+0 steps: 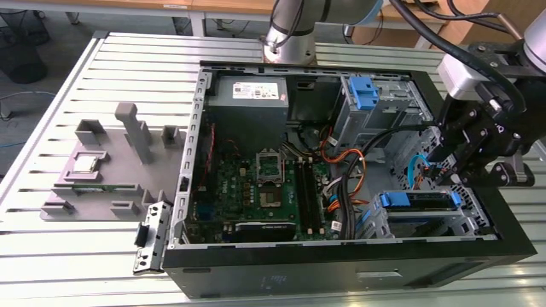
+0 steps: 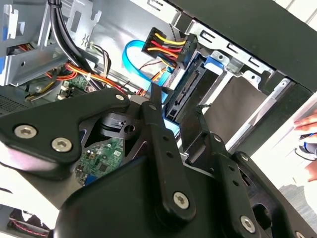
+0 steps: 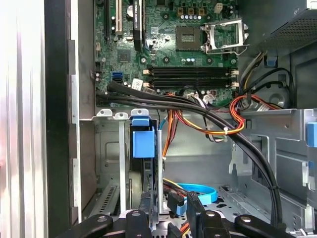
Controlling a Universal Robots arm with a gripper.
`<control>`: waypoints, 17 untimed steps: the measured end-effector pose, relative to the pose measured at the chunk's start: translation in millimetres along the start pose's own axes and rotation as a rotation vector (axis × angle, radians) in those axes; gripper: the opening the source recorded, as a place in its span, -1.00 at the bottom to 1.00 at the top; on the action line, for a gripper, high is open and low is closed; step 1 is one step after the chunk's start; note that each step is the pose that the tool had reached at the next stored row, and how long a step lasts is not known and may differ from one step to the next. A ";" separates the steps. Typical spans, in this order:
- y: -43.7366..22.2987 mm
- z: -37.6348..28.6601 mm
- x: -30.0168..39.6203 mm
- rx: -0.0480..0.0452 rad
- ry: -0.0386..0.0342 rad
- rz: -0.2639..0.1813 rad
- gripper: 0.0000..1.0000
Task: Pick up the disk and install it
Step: 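Insert the first disk wire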
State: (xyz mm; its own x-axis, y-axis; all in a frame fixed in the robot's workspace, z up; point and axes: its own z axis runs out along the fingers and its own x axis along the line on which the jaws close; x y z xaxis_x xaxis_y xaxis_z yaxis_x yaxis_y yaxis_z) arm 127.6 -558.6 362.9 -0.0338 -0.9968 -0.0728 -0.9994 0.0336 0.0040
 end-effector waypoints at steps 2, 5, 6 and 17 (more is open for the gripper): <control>-0.1 1.8 -0.2 0.0001 0.0024 0.000 -0.15; -0.1 3.6 -0.4 0.0002 0.0063 0.000 -0.15; -0.1 4.2 -0.4 0.0003 0.0082 0.000 -0.15; -0.1 10.0 -0.2 -0.0016 0.0329 0.001 -0.15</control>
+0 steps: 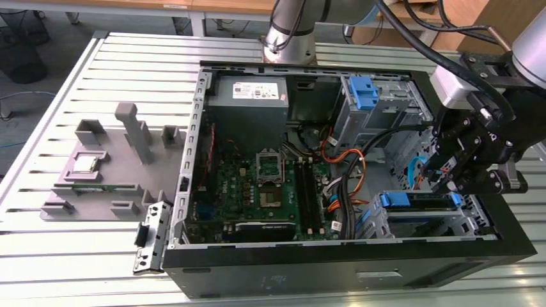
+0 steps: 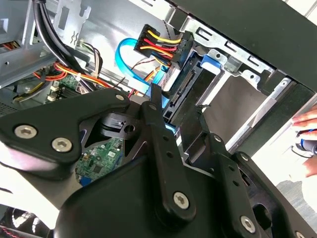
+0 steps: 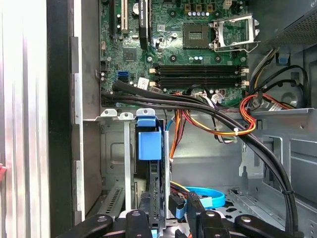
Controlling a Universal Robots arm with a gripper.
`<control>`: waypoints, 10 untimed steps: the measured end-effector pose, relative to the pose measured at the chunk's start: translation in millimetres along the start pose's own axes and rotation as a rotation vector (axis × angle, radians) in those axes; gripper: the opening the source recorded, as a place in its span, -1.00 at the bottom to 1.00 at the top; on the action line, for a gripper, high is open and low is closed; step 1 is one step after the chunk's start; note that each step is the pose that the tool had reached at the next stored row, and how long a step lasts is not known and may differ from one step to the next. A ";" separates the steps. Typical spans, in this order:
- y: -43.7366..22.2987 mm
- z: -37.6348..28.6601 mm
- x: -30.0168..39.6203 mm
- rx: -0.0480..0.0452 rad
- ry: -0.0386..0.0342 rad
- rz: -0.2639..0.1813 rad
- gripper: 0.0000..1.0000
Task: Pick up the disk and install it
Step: 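Insert the first disk wire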
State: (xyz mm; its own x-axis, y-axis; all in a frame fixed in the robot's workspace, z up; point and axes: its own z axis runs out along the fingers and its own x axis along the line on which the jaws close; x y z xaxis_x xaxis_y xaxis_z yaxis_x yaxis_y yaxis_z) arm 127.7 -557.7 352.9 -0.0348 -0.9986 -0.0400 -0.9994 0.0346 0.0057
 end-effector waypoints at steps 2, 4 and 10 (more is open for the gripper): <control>0.0 0.1 0.0 -0.0002 0.0006 0.000 -0.15; 0.0 0.3 0.1 -0.0003 0.0006 0.000 -0.15; 0.0 0.3 0.0 -0.0003 0.0008 0.000 -0.15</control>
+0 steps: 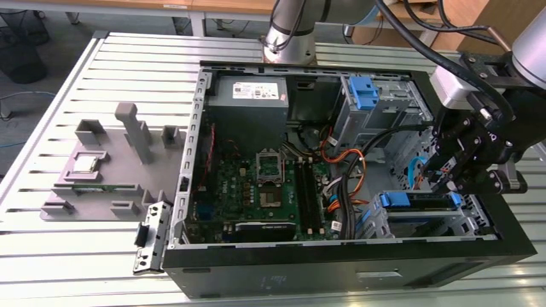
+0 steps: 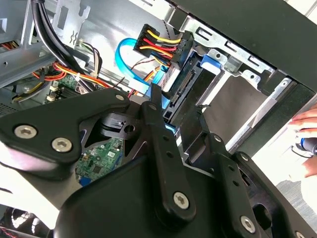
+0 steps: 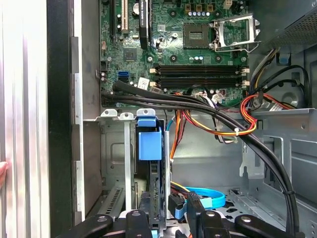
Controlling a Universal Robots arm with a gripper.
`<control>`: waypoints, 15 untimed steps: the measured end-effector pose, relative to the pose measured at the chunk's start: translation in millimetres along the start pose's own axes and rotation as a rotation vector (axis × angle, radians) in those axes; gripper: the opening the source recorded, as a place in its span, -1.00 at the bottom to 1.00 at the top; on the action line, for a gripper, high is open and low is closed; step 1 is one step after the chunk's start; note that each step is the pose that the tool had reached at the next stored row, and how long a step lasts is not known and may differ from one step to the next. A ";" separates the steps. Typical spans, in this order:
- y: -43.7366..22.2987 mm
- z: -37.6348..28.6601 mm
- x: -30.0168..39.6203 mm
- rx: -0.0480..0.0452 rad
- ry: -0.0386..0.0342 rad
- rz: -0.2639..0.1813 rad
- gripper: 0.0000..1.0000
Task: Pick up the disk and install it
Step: 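Insert the first disk wire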
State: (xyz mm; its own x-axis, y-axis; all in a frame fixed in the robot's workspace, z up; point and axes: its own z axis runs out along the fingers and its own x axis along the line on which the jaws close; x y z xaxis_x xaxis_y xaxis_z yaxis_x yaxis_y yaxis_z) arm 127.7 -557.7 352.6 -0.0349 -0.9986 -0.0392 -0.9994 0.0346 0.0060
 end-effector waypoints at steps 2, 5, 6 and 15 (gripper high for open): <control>0.0 0.0 0.0 0.0000 0.0001 0.000 -0.18; 0.0 0.0 0.0 0.0000 0.0003 0.000 -0.32; 0.0 0.0 0.0 -0.0001 0.0004 0.000 -0.32; -6.0 0.6 -0.2 0.0001 0.0005 0.005 -0.32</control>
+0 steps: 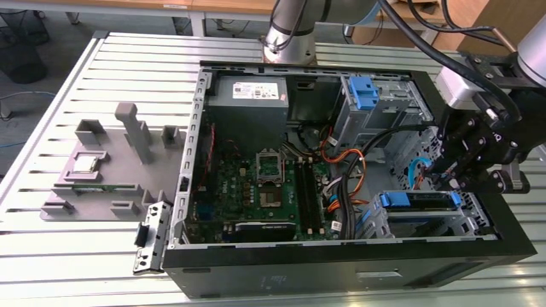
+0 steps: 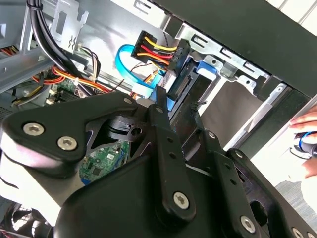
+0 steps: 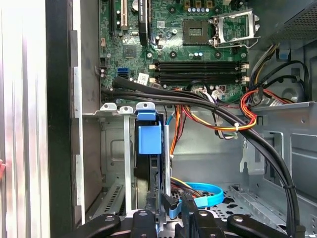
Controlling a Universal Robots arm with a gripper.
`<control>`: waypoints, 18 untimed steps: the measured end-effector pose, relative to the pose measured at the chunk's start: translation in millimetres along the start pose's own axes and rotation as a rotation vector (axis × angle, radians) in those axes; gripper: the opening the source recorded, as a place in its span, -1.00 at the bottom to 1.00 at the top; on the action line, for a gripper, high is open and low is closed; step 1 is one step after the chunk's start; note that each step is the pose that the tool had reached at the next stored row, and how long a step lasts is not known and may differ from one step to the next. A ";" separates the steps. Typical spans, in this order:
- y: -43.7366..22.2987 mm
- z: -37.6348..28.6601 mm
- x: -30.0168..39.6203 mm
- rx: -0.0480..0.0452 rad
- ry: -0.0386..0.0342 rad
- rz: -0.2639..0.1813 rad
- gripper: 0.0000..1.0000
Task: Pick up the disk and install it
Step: 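Insert the first disk wire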
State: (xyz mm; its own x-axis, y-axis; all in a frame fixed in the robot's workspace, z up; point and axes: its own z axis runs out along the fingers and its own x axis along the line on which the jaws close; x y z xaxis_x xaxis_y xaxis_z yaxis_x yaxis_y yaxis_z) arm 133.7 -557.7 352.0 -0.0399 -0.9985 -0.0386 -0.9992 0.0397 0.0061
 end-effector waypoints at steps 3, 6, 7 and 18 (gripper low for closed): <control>-0.6 0.9 0.1 0.0002 0.0003 0.005 -0.32; -1.3 1.6 0.1 0.0009 0.0004 0.024 -0.32; -1.3 1.6 0.1 0.0011 0.0005 0.026 -0.32; -1.4 2.3 0.1 0.0014 0.0063 0.026 -0.32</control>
State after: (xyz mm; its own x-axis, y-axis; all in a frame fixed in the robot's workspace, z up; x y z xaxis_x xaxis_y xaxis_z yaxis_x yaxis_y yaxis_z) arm 135.1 -557.7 349.6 -0.0654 -0.9973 -0.0322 -0.9979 0.0653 0.0056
